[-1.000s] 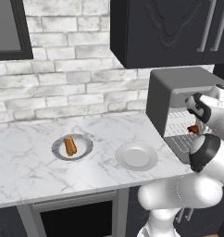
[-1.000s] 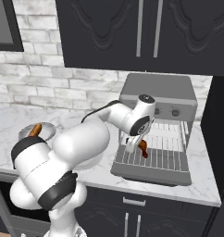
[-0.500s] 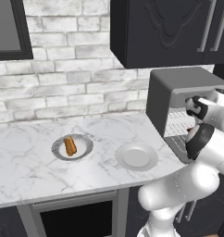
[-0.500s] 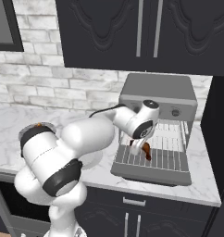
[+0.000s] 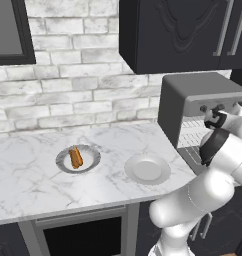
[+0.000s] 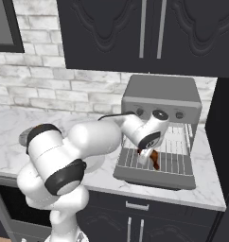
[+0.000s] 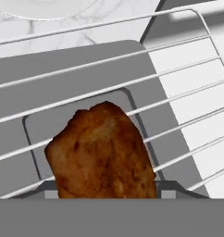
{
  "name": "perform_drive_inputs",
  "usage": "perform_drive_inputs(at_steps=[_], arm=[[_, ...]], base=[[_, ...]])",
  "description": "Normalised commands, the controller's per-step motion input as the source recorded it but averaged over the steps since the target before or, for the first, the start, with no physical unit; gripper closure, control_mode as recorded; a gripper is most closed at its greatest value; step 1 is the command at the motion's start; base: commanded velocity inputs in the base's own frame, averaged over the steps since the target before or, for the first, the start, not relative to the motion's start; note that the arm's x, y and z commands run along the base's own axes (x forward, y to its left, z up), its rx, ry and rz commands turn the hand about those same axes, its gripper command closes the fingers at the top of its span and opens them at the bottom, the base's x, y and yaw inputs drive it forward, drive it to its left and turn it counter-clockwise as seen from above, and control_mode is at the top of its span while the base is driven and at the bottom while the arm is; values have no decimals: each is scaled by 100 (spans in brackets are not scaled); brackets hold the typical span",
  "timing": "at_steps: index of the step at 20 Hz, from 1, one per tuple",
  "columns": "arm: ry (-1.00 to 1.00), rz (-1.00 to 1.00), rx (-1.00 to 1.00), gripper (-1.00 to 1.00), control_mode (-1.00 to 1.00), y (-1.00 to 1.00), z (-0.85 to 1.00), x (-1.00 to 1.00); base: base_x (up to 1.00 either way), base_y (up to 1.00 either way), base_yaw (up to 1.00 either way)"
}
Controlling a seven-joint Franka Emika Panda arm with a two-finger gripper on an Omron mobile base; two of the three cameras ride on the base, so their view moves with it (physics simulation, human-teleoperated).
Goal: Open the toaster oven door. Place the hotdog bun on the top rack in the toaster oven and place the chicken drumstick on the bottom rack.
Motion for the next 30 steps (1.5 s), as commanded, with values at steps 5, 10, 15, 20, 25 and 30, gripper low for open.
perform_drive_inputs(at_steps=[5, 10, 15, 20, 25, 30], arm=[[-7, 0, 2, 100, -100, -6, -2, 9], [-9, 0, 2, 100, -100, 0, 1, 29], [-9, 2, 3, 100, -100, 0, 0, 22], [-6, 1, 2, -100, -100, 0, 0, 2], [-3, 0, 0, -100, -100, -7, 0, 0], [-1, 0, 6, -100, -100, -14, 6, 0]], base=[[0, 0, 0], [0, 0, 0], [0, 0, 0], [0, 0, 0], [0, 0, 0], [0, 0, 0]])
